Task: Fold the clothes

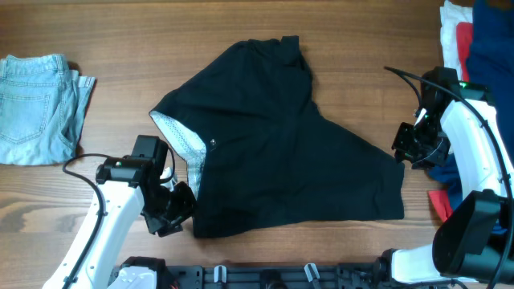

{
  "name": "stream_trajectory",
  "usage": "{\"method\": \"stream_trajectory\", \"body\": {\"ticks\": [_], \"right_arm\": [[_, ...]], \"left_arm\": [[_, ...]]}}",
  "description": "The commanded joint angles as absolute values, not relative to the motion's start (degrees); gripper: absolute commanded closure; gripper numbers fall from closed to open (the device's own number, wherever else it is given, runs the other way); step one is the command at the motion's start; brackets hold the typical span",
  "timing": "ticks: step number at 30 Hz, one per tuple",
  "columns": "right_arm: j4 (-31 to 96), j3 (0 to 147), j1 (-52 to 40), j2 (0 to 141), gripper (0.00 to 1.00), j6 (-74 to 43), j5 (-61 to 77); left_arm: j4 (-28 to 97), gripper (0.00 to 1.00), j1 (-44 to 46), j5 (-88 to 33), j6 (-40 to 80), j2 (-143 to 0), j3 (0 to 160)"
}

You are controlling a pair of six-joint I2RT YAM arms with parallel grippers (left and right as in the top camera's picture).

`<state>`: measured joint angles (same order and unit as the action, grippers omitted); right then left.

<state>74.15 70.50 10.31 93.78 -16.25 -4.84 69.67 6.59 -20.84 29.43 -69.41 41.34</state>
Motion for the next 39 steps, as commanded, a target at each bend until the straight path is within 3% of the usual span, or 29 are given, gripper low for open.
{"method": "stream_trajectory", "body": {"ticks": [1,4,6,7,10,12,15,18,20,29,31,33,39], "right_arm": [[74.2,71.1,10.5,93.4,0.67,-16.4,-6.4],[73.2,71.1,10.5,93.4,0.67,-13.4,-4.4],[72.7,71.1,10.5,93.4,0.65,-11.9,-2.9],[72.7,71.1,10.5,93.4,0.65,-11.8,-2.9],[72.5,71.1,10.5,93.4,0.64,-11.2,-2.9],[72.4,71.1,10.5,93.4,0.64,-10.5,-2.1],[72.2,71.1,10.5,93.4,0.63,-10.5,-1.4],[72.0,71.1,10.5,93.4,0.63,-10.5,-1.4],[71.8,71.1,10.5,93.4,0.63,-10.5,-1.4],[71.6,71.1,10.5,93.4,0.62,-10.4,-1.4],[71.6,71.1,10.5,93.4,0.62,-10.4,-1.4],[71.4,71.1,10.5,93.4,0.62,-10.5,-1.4],[70.9,71.1,10.5,93.4,0.62,-10.5,-1.4]], "left_arm": [[66.1,0.46,6.6,-20.4,29.6,-68.8,42.5],[54.2,0.55,6.6,-20.6,29.6,-68.8,43.2],[42.4,0.68,6.6,-18.6,29.6,-68.8,43.2],[36.5,0.68,6.6,-16.1,29.6,-68.8,43.2],[23.9,0.66,6.6,-9.5,30.9,-71.2,43.2],[20.6,0.49,5.9,-9.3,31.1,-75.5,43.2],[17.7,0.40,2.7,-9.5,31.1,-82.8,44.0],[15.7,0.38,-1.6,-9.5,29.3,-88.3,47.2],[10.6,0.44,-3.3,-9.5,27.0,-91.2,47.5],[-6.3,0.51,-3.3,-9.5,25.7,-102.9,47.5],[-10.3,0.62,-3.2,-9.6,25.7,-103.9,47.5],[-14.3,0.96,-3.1,-10.4,25.7,-103.9,47.5],[-18.3,0.96,-3.6,-21.4,26.1,-103.1,61.0]]}}
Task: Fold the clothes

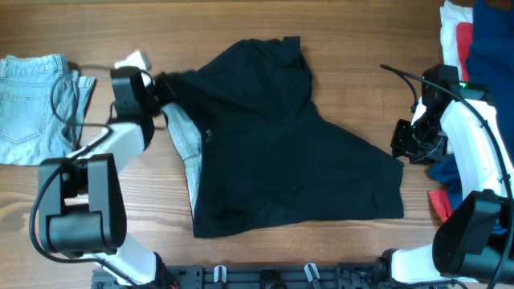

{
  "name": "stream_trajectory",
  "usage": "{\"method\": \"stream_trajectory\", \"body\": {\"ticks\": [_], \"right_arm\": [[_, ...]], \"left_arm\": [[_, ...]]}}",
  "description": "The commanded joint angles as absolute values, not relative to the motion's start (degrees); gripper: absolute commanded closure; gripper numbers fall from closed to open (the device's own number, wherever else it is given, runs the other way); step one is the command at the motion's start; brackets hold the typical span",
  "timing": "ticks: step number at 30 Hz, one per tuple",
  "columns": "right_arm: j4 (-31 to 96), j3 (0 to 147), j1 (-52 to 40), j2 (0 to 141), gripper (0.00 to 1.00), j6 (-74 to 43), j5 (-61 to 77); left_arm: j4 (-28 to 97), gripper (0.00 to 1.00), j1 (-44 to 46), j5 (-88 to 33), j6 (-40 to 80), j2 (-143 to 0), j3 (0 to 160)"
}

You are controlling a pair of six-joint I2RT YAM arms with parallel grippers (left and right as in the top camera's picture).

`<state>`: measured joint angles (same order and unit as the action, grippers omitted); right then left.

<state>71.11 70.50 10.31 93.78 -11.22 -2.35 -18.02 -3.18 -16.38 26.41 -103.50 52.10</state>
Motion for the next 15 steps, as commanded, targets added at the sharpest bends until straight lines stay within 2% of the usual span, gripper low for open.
{"method": "stream_trajectory", "body": {"ticks": [1,2,3,4,5,6,7,11,13,14,15], "right_arm": [[70.9,71.1,10.5,93.4,0.62,-10.5,-1.4],[70.9,71.1,10.5,93.4,0.62,-10.5,-1.4],[70.9,71.1,10.5,93.4,0.62,-10.5,-1.4],[71.0,71.1,10.5,93.4,0.62,-10.5,-1.4],[70.9,71.1,10.5,93.4,0.62,-10.4,-1.4],[70.9,71.1,10.5,93.4,0.62,-10.5,-1.4],[70.9,71.1,10.5,93.4,0.62,-10.4,-1.4],[70.3,71.1,10.5,93.4,0.62,-10.5,-1.4],[70.2,71.1,10.5,93.4,0.61,-10.5,-1.4],[70.3,71.1,10.5,93.4,0.61,-10.5,-1.4],[70.3,71.1,10.5,93.4,0.62,-10.4,-1.4]], "left_arm": [[-16.9,0.96,-3.7,-20.4,25.9,-103.1,63.4],[-15.0,0.96,-3.7,-16.5,25.8,-103.1,65.2],[-13.6,0.85,-4.0,-13.6,25.6,-103.1,65.9],[-12.1,0.57,-4.8,-12.1,25.3,-103.1,66.1],[-10.5,0.49,-5.5,-12.1,25.2,-103.2,66.1],[-8.1,0.32,-6.0,-12.2,25.2,-103.2,66.1],[-4.6,0.00,-6.3,-12.8,25.2,-103.2,66.1],[12.3,0.00,-5.1,-20.4,24.1,-103.2,66.0],[18.0,0.00,-3.2,-20.3,17.7,-103.4,65.5],[18.5,0.04,-2.0,-20.3,14.9,-104.2,64.9],[18.7,0.12,-1.4,-19.8,13.3,-105.3,64.7]]}}
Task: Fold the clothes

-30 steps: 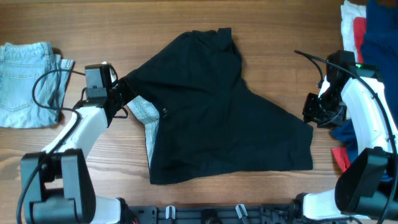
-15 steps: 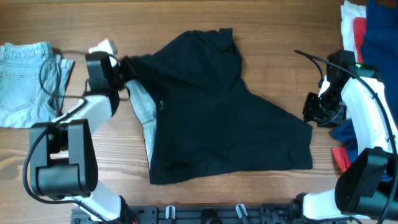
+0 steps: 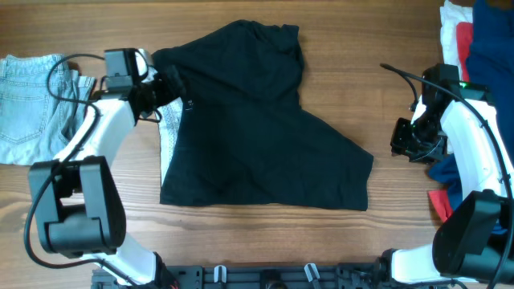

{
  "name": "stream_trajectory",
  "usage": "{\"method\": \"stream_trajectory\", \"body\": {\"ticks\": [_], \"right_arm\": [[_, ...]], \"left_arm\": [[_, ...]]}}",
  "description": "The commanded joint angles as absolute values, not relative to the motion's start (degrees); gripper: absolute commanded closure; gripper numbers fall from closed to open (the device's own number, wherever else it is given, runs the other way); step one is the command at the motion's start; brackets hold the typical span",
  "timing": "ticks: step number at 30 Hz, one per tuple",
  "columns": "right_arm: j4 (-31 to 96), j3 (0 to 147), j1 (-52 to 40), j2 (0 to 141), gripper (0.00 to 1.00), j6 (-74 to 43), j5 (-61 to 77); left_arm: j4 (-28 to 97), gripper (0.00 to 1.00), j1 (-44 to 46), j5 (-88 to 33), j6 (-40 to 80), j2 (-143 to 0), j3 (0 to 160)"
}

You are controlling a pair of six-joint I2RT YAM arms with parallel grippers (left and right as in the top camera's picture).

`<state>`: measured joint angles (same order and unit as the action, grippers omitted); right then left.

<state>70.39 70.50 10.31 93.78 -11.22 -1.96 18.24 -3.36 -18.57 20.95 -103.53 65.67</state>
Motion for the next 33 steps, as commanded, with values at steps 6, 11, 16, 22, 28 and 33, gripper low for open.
{"method": "stream_trajectory", "body": {"ticks": [6,11,16,22,28,33], "right_arm": [[70.5,71.1,10.5,93.4,0.61,-10.4,-1.4],[70.7,71.1,10.5,93.4,0.62,-10.5,-1.4],[70.6,71.1,10.5,93.4,0.62,-10.4,-1.4],[70.6,71.1,10.5,93.4,0.61,-10.5,-1.4],[71.0,71.1,10.5,93.4,0.62,-10.5,-1.4],[71.1,71.1,10.5,93.4,0.62,-10.5,-1.4]], "left_arm": [[16.9,0.23,-1.3,-19.7,13.3,-112.1,64.7],[11.7,0.25,0.6,-20.2,13.3,-115.1,64.7],[6.8,0.30,1.5,-26.0,13.3,-115.1,64.7],[4.7,0.59,1.8,-26.0,13.3,-115.1,64.7],[4.6,0.42,1.8,-19.6,13.3,-115.4,64.7],[2.2,0.38,2.4,-19.5,13.3,-117.9,64.7]]}}
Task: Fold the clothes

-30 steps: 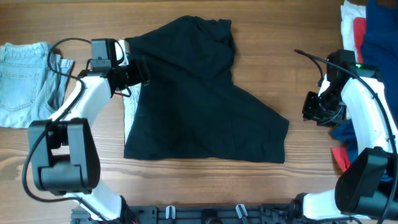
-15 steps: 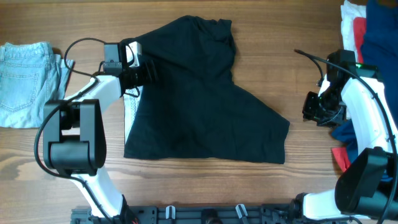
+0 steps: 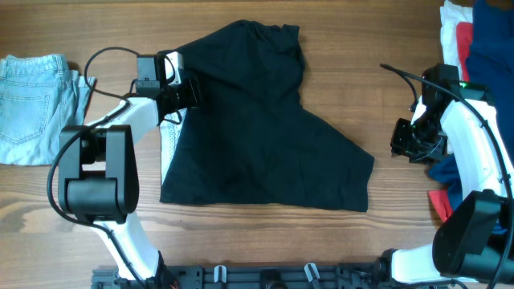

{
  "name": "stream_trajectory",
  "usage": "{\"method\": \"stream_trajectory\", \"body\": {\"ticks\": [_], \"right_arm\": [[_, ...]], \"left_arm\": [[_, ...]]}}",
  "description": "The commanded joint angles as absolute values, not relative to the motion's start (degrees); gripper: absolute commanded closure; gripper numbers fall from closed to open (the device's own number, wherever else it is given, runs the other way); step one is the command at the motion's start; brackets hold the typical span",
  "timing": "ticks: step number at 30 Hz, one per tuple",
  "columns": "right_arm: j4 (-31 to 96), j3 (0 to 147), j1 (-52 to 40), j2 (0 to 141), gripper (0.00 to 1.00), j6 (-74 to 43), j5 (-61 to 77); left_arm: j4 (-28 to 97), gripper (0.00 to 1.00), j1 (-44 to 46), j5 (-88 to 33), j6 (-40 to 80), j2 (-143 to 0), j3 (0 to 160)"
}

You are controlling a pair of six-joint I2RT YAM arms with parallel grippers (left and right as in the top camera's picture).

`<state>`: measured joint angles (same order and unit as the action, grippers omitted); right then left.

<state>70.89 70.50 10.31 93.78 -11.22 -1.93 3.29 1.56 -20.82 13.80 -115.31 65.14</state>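
Note:
A black garment [image 3: 265, 128] lies spread across the middle of the table, with a pale lining strip [image 3: 169, 136] showing along its left edge. My left gripper [image 3: 189, 90] sits on the garment's upper left edge. Its black fingers blend into the cloth, so their state is unclear. My right gripper [image 3: 405, 144] rests on bare wood to the right of the garment, a short gap from the cloth's right corner, open and holding nothing.
Folded light-blue jeans [image 3: 36, 104] lie at the far left. A pile of white, red and blue clothes [image 3: 474, 36] fills the far right corner, with more cloth [image 3: 442, 201] beside the right arm's base.
My left gripper has shifted a little to the right, further over the garment's upper left edge. The rest of the garment and the right arm have not moved.
At first my left gripper was at the garment's lower left corner, near the front edge. It then stood at the upper left corner. After that the whole garment lay further left, away from the still right gripper, and it lies there now.

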Motion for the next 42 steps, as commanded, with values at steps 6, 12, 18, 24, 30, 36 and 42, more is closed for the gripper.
{"method": "stream_trajectory", "body": {"ticks": [6,12,18,24,30,36,42], "right_arm": [[70.5,71.1,10.5,93.4,0.61,-10.5,-1.4],[61.1,71.1,10.2,93.4,0.60,-0.4,18.7],[35.8,71.1,0.1,97.7,0.38,0.8,26.7],[12.1,71.1,-6.7,112.6,0.26,-10.4,26.7],[-10.1,71.1,-8.1,126.6,0.27,-23.4,32.3],[-18.5,71.2,-11.1,130.5,0.32,-27.9,31.3],[-18.6,71.2,-12.3,130.9,0.96,-33.1,22.7]], "left_arm": [[2.1,0.96,2.3,-27.9,13.3,-117.1,64.7],[35.5,0.96,-1.0,-26.3,15.4,-101.1,64.7],[47.0,0.96,-1.2,-9.3,15.4,-100.2,64.3],[45.2,0.96,-1.2,-2.3,20.4,-100.6,62.3],[42.9,0.96,-1.0,-1.8,23.0,-100.6,58.2],[42.7,0.96,-1.0,-1.8,23.0,-100.6,58.0],[42.7,0.96,-1.0,-1.9,23.0,-100.6,58.0]]}}
